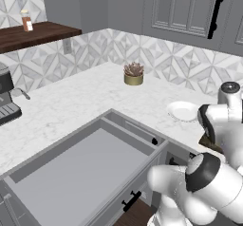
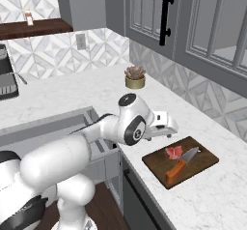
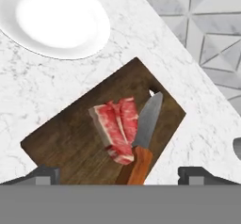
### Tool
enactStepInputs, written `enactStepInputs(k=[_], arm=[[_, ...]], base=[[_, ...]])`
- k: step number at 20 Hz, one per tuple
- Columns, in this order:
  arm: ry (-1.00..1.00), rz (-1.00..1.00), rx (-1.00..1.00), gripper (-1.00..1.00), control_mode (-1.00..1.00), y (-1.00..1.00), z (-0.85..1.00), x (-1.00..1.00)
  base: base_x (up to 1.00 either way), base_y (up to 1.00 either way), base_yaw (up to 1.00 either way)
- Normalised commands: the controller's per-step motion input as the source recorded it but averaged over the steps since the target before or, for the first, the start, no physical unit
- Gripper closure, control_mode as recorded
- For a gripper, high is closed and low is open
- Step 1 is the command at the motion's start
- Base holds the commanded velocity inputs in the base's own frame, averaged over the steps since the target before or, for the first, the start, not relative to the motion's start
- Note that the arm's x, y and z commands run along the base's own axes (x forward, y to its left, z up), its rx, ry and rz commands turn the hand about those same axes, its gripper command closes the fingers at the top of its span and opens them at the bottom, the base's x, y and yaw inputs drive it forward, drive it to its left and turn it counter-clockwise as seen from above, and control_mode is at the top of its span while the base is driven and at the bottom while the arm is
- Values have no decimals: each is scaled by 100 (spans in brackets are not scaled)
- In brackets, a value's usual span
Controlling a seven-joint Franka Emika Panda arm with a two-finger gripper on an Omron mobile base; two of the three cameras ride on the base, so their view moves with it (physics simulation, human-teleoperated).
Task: Pick up the knife from the drawer and place it on the cutting board. Then place the meat from the plate to the cutting board.
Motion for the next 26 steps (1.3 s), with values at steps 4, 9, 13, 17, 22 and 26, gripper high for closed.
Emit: enactStepInputs(k=[4,9,13,17,22,26], arm=[[0,0,0,-100,-100,100,86,-1],[5,0,0,-100,-100,100,93,0],[11,3,0,-100,-100,100,74,0],[14,7,0,-100,-100,100,53,-6],[9,9,0,-100,-100,100,11,-20],[1,12,0,-100,-100,98,-2,-42]], base=[[0,0,0],[0,0,0],[0,0,0],[0,0,0],[0,0,0],[0,0,0]])
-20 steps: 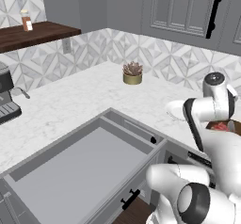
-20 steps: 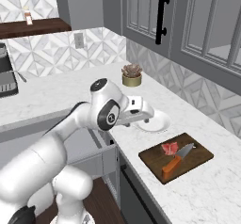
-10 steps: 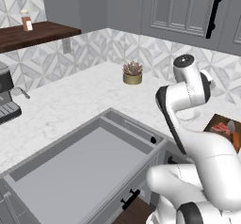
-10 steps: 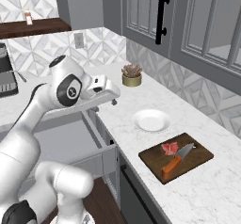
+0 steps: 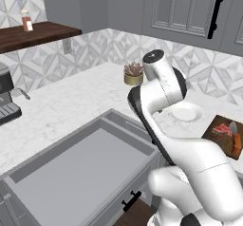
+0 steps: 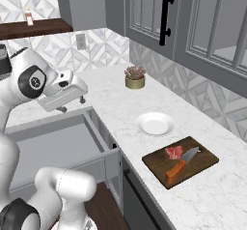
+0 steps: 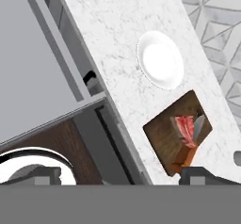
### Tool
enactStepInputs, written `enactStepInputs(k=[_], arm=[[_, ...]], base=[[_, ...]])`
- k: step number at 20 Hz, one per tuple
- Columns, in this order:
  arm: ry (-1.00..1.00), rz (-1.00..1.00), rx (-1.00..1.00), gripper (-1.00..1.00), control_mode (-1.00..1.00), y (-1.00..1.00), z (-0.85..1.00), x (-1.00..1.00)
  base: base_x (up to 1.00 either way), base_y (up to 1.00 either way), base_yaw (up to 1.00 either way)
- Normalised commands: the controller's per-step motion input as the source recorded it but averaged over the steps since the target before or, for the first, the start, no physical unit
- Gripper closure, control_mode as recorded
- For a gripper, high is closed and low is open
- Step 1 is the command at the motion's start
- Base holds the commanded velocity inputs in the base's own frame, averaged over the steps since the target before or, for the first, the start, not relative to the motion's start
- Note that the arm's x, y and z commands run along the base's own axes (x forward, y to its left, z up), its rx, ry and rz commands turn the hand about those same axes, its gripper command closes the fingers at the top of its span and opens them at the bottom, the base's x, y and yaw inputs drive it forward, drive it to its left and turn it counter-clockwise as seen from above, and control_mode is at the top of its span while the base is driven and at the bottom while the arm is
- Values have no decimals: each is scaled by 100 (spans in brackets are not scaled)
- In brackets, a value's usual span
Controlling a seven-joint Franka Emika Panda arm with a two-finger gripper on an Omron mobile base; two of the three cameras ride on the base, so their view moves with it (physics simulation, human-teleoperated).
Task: Pick up the knife from the drawer and place it on the cutting board. Then place the meat from the plate to the cutting board.
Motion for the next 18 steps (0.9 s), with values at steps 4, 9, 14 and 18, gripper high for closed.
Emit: enactStepInputs(k=[4,9,14,18], arm=[[0,13,-1,-100,-100,78,-19,-64],[2,11,0,-100,-100,33,-52,-64],[6,7,0,-100,-100,12,-68,-57],[11,4,0,-100,-100,2,-64,-34]], base=[[0,0,0],[0,0,0],[0,0,0],[0,0,0]])
